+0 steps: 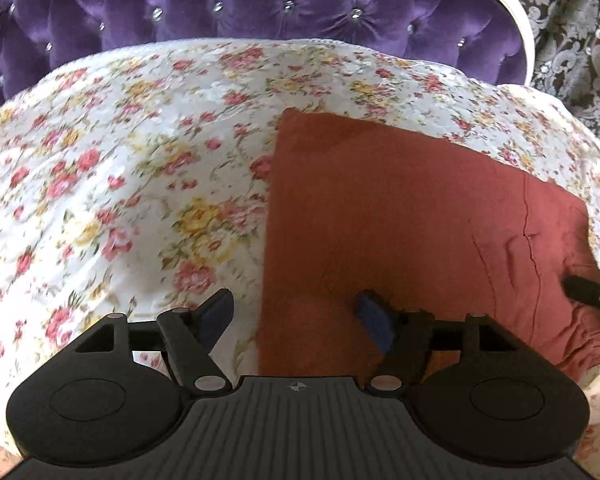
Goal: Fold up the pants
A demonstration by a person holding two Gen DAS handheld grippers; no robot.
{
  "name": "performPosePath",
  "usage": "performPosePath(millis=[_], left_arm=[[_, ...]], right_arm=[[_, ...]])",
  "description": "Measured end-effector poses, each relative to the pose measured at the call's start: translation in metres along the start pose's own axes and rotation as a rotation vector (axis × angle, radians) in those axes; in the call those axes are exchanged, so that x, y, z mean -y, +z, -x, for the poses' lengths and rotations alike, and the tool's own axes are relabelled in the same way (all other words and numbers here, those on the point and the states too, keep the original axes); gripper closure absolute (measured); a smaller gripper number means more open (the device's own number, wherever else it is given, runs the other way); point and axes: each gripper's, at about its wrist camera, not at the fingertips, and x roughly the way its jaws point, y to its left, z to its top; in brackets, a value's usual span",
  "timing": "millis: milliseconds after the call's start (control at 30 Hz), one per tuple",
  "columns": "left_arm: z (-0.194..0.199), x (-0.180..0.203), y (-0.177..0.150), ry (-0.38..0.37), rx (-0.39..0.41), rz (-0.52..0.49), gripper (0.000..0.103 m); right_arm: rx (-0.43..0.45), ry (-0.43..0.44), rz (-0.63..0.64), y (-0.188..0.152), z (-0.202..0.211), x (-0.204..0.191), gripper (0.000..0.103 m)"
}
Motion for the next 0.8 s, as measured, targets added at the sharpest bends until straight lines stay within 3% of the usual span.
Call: performPosePath(millis=[300, 367, 400, 467, 567, 667, 800], left_arm=[[-0.014, 0.015, 0.016, -0.041, -0.019, -0.025, 0.033], [-0.013, 0.015, 0.015, -0.039, -0.018, -0.019, 0.035], [-0.011, 0.015, 0.014, -0.038, -0.009, -0.011, 0.046], [-0.004, 0.021, 0.010, 0.016, 0.028, -0.015, 0.078], [0.007, 0.034, 0.004, 0.103, 0.080, -0.056, 0.093], [0.024, 0.040, 0.001, 0.157, 0.142, -0.061, 0.094], [0.045, 0.025, 0.012, 0.128, 0.175, -0.007, 0.094]], right_arm=[[0.018, 0.040, -0.001, -0.001, 0.000, 0.007, 0.028], [0.021, 0.026, 0.002, 0.000, 0.001, 0.006, 0.037], [0.021, 0.027, 0.001, 0.001, 0.001, 0.007, 0.044], [0.018, 0.057, -0.022, 0.002, 0.002, 0.008, 0.058], [0.027, 0.020, 0.052, 0.004, 0.008, -0.011, 0.070], [0.069, -0.014, 0.177, 0.010, 0.022, -0.040, 0.073], [0.108, 0.050, 0.196, 0.036, 0.029, -0.058, 0.074]])
